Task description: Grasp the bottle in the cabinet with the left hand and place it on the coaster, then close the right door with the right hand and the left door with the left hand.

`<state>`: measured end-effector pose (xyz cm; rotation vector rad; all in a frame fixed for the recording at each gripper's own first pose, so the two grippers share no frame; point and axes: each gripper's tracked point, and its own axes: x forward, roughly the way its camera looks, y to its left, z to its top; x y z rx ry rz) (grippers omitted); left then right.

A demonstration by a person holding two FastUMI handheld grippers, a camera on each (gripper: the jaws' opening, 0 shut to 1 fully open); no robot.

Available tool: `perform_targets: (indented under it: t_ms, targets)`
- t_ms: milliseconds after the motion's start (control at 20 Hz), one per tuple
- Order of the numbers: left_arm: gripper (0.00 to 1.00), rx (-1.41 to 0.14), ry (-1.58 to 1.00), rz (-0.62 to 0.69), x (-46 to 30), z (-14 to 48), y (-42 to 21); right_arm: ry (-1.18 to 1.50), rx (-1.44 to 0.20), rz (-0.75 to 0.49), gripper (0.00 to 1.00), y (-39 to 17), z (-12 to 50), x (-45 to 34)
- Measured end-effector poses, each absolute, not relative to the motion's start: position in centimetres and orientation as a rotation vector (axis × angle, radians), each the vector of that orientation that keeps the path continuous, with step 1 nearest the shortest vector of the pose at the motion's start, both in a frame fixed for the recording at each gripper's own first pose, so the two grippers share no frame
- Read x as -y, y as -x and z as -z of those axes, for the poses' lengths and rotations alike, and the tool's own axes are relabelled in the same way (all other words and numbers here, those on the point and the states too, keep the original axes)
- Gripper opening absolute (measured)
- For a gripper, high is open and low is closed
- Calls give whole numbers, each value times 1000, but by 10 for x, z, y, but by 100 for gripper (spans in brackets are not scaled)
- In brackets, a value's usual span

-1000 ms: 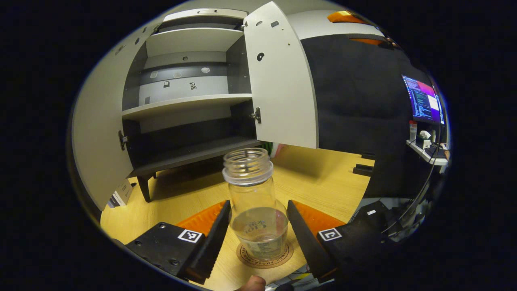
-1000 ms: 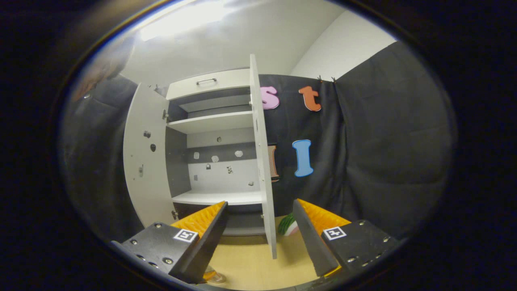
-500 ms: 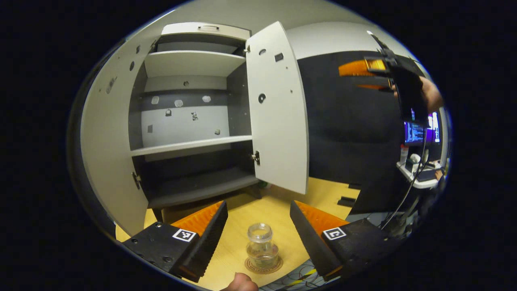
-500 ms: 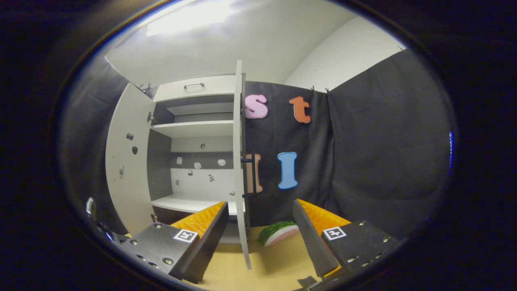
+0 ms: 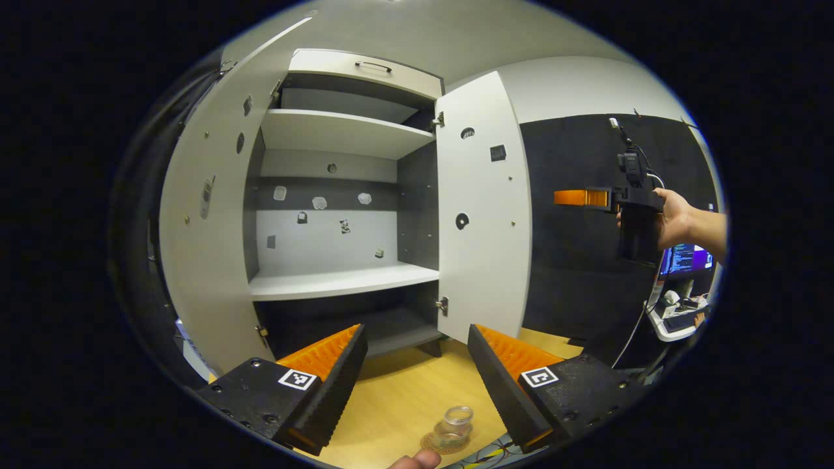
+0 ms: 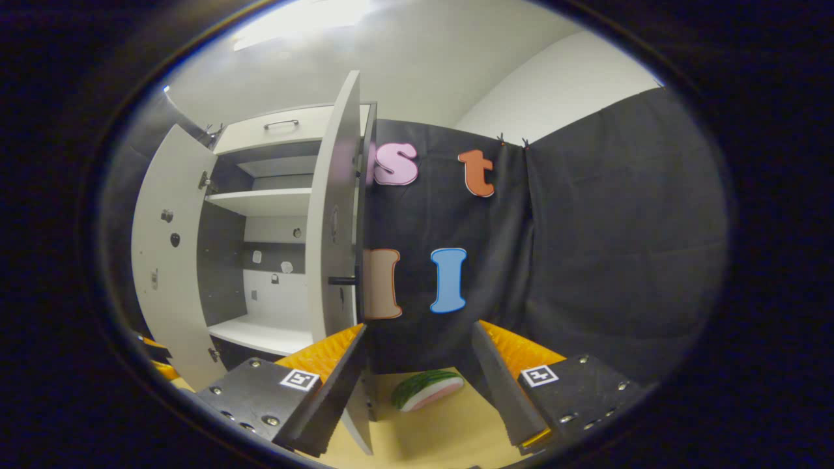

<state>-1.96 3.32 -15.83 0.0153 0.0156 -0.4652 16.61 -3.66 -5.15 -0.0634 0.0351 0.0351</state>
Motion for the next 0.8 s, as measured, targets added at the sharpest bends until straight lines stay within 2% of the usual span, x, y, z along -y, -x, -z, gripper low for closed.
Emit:
perform_targets:
  t_ms: [250,450,550,600,700,800]
  targets:
    - [98,-64,-31,432,-64,151,26,78,-75,-46,97,-208,55,39]
    - [98,-21,-49,372,-97,133,30,48,-108,-59,94,-233,56,33]
    - [98,-29,-27,366,-108,134,38,86,-112,-84,97,-238,58,18]
    - [98,-34,-27,351,-118,135,41,116,-98,-92,96,-239,55,18]
    - [100,-39,-22,326,-133,134,46,97,-96,-111,87,-239,57,13]
    - [98,-43,-16,299,-148,133,50,22,-132,-114,89,-239,63,12]
